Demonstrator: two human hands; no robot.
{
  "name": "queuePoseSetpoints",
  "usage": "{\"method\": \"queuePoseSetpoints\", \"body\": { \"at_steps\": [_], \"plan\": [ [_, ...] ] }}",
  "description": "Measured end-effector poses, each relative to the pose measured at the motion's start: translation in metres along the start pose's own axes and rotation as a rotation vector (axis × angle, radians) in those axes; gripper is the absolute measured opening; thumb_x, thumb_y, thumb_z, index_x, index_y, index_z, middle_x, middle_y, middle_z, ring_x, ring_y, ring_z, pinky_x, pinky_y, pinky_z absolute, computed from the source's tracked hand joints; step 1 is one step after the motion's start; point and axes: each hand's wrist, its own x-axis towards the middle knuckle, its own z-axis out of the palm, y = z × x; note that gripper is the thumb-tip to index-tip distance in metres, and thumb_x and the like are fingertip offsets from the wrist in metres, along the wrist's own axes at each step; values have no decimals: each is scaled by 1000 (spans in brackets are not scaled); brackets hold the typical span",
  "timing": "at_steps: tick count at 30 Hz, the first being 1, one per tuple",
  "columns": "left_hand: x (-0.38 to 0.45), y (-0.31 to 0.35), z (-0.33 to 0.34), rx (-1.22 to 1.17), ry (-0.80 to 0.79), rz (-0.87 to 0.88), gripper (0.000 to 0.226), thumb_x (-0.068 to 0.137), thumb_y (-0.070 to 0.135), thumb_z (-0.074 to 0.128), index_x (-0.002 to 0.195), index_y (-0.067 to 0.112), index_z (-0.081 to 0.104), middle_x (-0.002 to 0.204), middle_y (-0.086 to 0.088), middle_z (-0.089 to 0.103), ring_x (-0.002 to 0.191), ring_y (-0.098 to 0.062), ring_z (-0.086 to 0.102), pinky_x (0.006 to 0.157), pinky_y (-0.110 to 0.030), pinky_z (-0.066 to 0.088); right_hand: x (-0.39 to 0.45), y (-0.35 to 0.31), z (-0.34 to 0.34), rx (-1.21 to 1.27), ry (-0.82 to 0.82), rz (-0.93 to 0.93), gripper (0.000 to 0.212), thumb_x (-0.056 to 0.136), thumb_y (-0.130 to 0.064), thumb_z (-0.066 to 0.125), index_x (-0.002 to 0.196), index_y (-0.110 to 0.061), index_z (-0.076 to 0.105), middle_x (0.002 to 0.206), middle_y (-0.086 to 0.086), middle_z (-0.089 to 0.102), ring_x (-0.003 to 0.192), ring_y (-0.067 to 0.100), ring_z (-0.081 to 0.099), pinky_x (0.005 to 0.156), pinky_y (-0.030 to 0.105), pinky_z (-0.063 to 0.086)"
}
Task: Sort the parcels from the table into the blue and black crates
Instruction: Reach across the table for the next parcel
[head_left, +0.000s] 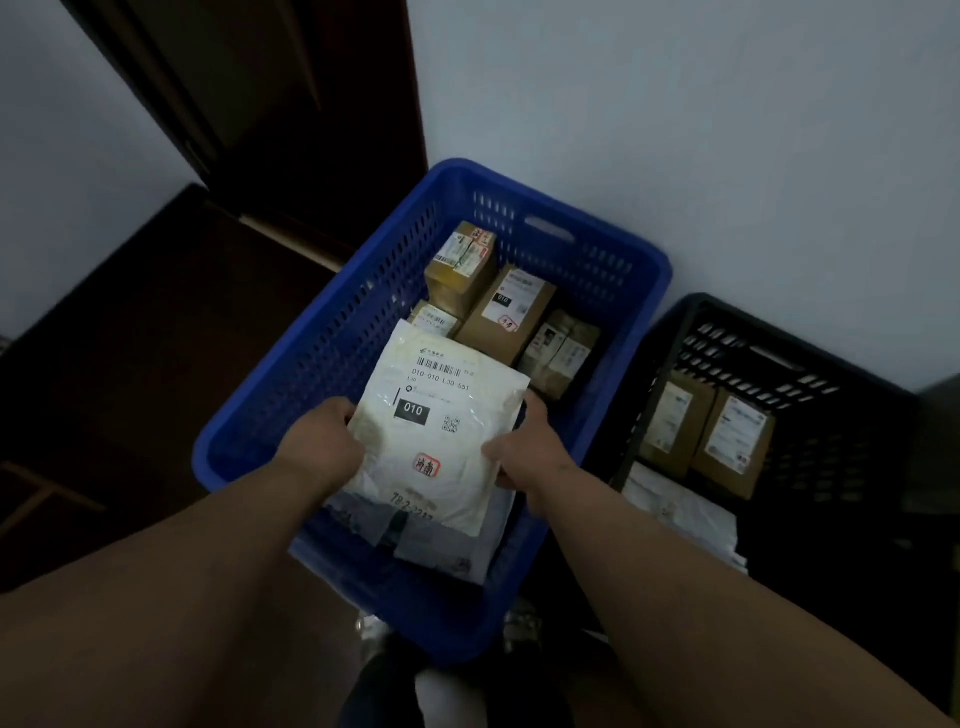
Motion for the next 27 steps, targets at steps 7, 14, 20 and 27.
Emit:
{"method": "queuePoseSetpoints", "body": {
  "at_steps": [7,14,20,27],
  "plan": [
    [49,-23,34,248,-322,131,13,93,5,47,104,7,52,114,-15,56,96,-24,52,82,-33,45,34,39,43,-47,158,146,73,91,-9,59,152,-19,21,137,10,43,109,21,48,91,30,46],
    [61,-33,78,559,-537,367,24,101,13,44,78,8,51,86,-7,48,80,-22,49,78,-27,38,30,69,76,-261,203,357,57,93,-20,54,145,-15,32,142,16,34,122,31,47,104,34,43],
    [48,-43,88,645,-715,266,36,98,14,46,134,8,49,137,-12,52,124,-27,51,102,-33,41,10,70,84,-359,57,464,40,98,-21,49,134,-5,46,135,12,53,122,26,52,98,28,44],
    [30,-24,67,619,-677,302,47,99,20,47,144,11,37,146,-13,42,129,-25,45,106,-26,36,-24,65,76,-244,85,325,43,96,-24,55,133,-3,53,136,16,55,123,31,54,96,35,45]
  ]
}}
